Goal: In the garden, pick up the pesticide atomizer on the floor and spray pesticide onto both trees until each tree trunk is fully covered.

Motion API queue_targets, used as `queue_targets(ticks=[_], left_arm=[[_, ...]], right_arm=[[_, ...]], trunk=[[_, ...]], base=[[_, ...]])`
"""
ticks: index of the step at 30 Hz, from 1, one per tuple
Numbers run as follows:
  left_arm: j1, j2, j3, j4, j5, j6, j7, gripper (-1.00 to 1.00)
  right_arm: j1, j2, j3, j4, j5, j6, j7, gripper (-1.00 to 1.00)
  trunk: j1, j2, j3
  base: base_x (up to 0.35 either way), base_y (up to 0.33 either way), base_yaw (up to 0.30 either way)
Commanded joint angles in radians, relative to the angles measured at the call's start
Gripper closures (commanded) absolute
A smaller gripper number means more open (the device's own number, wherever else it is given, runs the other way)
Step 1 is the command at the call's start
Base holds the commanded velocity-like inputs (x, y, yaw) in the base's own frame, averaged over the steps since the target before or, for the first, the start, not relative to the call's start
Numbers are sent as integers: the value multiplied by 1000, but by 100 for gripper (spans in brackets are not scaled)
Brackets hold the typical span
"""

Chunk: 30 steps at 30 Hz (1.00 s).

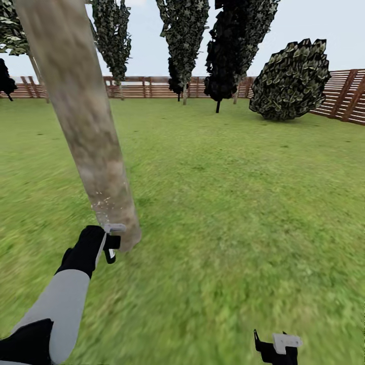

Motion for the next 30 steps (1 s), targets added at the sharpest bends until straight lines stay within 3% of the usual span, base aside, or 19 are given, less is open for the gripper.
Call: queue_targets(ticks=[1, 4, 7, 9, 12, 16, 17, 20, 25, 27, 30], left_arm=[[1, -2, -2, -3, -5, 0, 1, 100], [1, 12, 7, -8, -7, 1, 0, 100], [2, 89, 10, -9, -4, 3, -1, 100], [2, 108, 10, -9, -2, 3, -1, 100], [3, 94, 8, -7, 2, 2, -1, 100], [2, 30, 5, -9, 1, 1, 0, 100], [2, 25, 5, -9, 1, 1, 0, 100], [1, 27, 11, -9, 0, 0, 0, 100], [50, 78, 14, -2, -2, -10, -1, 100], [71, 38, 13, 3, 7, -35, 0, 100], [72, 9, 11, 3, 8, -37, 1, 100]], right_arm=[[0, 0, 0, 0, 0, 0, 0, -100], [0, 0, 0, 0, 0, 0, 0, -100], [0, 0, 0, 1, 0, 0, 0, -100], [0, 0, 0, 1, 0, 1, 0, -100], [0, 0, 0, 0, 0, 0, 0, -100], [0, 0, 0, 0, 0, 0, 0, -100], [0, 0, 0, 0, 0, 0, 0, -100], [0, 0, 0, 0, 0, 0, 0, -100], [0, 0, 1, 0, 0, 0, 0, -100], [0, 0, 1, 0, 0, 0, 0, -100], [0, 0, 1, 0, 0, 1, 0, -100]], trunk=[[0, 0, 0], [0, 0, 0], [0, 0, 0], [0, 0, 0], [0, 0, 0], [0, 0, 0], [0, 0, 0], [0, 0, 0], [0, 0, 0], [0, 0, 0], [0, 0, 0]], base=[[0, -274, 173], [2, -274, 237], [98, -261, 272], [197, -220, 240], [223, -205, 71], [230, -201, 8], [231, -201, 8], [231, -201, 144], [214, -203, 268], [187, -211, 13], [187, -211, 3]])
